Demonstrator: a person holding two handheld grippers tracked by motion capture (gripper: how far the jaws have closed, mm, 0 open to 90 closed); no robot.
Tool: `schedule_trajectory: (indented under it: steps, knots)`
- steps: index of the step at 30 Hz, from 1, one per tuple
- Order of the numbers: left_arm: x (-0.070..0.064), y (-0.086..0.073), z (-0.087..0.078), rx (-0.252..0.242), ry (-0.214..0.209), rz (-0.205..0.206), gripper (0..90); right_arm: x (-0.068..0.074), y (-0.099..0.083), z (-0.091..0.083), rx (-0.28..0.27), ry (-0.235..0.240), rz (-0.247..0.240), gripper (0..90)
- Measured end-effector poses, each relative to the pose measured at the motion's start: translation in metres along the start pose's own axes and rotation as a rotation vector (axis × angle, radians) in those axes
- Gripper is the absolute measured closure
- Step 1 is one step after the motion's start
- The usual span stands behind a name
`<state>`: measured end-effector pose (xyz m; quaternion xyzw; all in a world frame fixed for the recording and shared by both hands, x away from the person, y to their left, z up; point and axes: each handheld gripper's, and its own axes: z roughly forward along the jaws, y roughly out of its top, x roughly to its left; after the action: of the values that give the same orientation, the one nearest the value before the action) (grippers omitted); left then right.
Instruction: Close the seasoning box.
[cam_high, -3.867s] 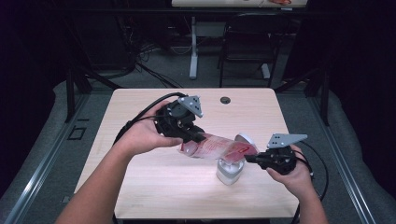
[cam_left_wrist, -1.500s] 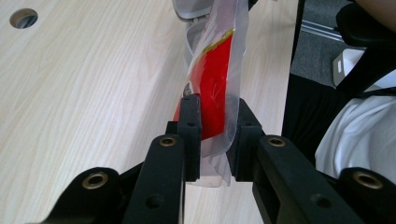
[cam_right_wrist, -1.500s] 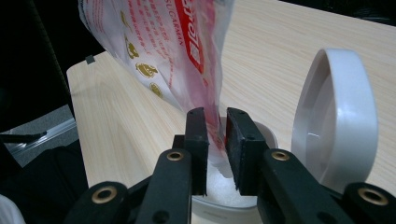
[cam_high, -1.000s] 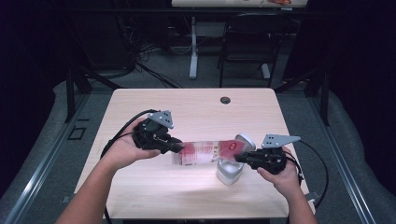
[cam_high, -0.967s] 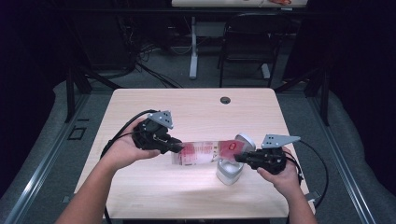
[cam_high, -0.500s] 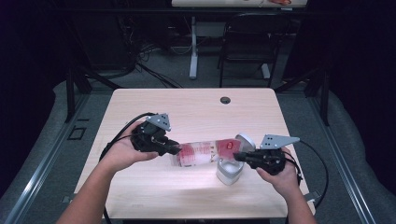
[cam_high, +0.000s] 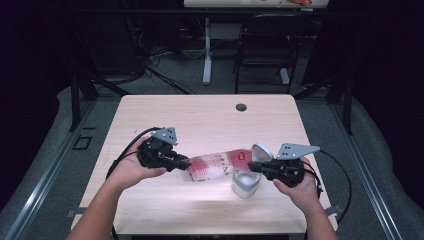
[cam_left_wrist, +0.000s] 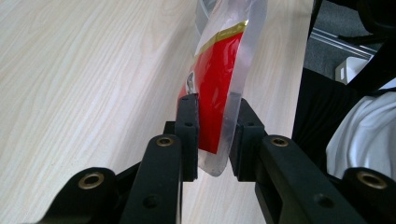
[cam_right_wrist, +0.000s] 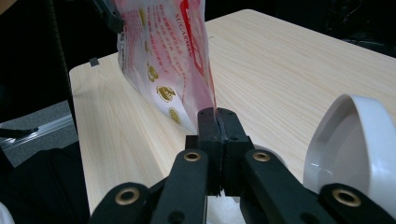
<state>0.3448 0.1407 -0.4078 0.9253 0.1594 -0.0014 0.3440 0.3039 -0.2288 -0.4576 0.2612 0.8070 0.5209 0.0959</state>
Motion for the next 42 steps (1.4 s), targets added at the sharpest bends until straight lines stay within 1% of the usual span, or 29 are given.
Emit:
schedule_trajectory:
  steps: [3, 6, 8, 12, 18, 24, 28, 32, 34, 36, 38, 42]
  knots:
    - [0.0, -0.004, 0.001, -0.007, 0.0, 0.0, 76.5, 0.001, 0.001, 0.0, 0.003, -0.001, -0.006, 89.9]
    - [0.001, -0.01, 0.003, -0.022, -0.015, -0.006, 76.8, 0.002, 0.003, 0.001, 0.007, 0.003, -0.013, 89.9]
    - [0.002, -0.013, 0.003, -0.021, -0.013, -0.004, 76.9, 0.003, 0.005, 0.001, 0.009, 0.006, -0.018, 90.0]
    - [0.001, -0.016, 0.003, -0.012, 0.004, -0.002, 76.8, 0.005, 0.01, 0.004, 0.023, 0.004, -0.034, 90.0]
    - [0.001, -0.022, 0.002, 0.004, 0.032, 0.006, 76.6, 0.006, 0.015, 0.011, 0.039, 0.01, -0.042, 90.0]
    - [0.005, -0.033, 0.004, -0.022, 0.032, -0.021, 76.4, 0.01, 0.027, 0.016, 0.083, 0.004, -0.081, 90.0]
    - [0.007, -0.037, 0.004, -0.028, 0.034, -0.026, 76.0, 0.012, 0.035, 0.019, 0.108, -0.006, -0.11, 90.0]
    - [0.009, -0.041, 0.004, -0.05, 0.036, -0.035, 75.9, 0.013, 0.04, 0.02, 0.107, -0.003, -0.113, 90.0]
    - [0.01, -0.043, 0.006, -0.046, 0.039, -0.033, 75.8, 0.012, 0.042, 0.021, 0.116, -0.006, -0.119, 90.0]
    - [0.011, -0.044, 0.009, -0.044, 0.041, -0.04, 75.5, 0.012, 0.043, 0.023, 0.118, -0.005, -0.117, 90.0]
    - [0.012, -0.046, 0.012, -0.034, 0.043, -0.04, 75.2, 0.012, 0.045, 0.024, 0.123, -0.002, -0.12, 90.0]
    - [0.014, -0.05, 0.018, -0.027, 0.048, -0.055, 74.6, 0.013, 0.049, 0.027, 0.133, -0.003, -0.13, 90.0]
